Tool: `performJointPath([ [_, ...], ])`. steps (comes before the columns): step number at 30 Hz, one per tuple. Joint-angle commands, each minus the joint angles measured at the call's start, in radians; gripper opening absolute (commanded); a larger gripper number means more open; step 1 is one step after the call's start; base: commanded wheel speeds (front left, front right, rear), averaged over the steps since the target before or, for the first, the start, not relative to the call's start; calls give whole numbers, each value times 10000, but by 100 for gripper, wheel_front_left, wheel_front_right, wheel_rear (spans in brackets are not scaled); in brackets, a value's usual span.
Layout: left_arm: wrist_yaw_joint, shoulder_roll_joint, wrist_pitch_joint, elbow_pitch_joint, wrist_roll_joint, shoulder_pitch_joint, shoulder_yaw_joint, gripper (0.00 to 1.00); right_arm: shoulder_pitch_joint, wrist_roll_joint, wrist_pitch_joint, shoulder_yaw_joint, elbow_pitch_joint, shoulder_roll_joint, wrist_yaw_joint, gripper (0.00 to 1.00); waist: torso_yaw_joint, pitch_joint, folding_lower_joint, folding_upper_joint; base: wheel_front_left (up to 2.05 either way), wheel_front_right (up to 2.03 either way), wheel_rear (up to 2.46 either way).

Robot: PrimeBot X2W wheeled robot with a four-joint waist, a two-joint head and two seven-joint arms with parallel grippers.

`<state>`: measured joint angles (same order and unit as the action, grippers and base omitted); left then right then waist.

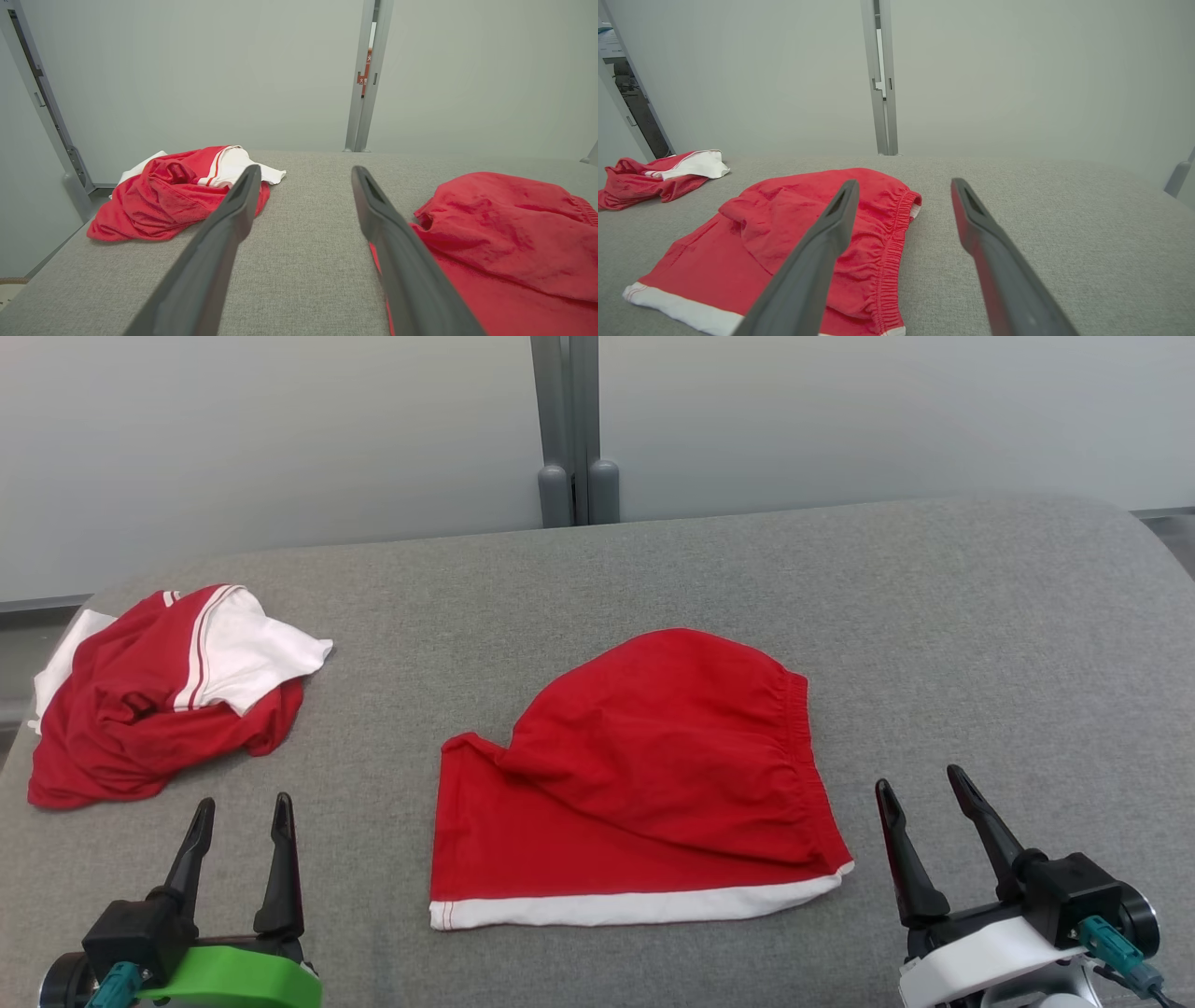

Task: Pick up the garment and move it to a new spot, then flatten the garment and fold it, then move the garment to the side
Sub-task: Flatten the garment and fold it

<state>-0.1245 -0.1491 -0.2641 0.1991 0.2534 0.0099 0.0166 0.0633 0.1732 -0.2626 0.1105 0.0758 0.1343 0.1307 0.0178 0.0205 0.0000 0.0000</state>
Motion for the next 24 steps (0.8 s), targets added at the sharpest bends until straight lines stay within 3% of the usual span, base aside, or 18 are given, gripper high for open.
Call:
performJointPath([
  [1,-50,-14,-3,26,-15,17,35,100,116,-51,-33,-29,18,-16,1,100,-1,-1,0,0,0,0,0],
  [24,-60,15,-3,225,-80,75,-47,100,112,-28,-33,-67,198,-52,1,100,22,-67,0,0,0,0,0],
])
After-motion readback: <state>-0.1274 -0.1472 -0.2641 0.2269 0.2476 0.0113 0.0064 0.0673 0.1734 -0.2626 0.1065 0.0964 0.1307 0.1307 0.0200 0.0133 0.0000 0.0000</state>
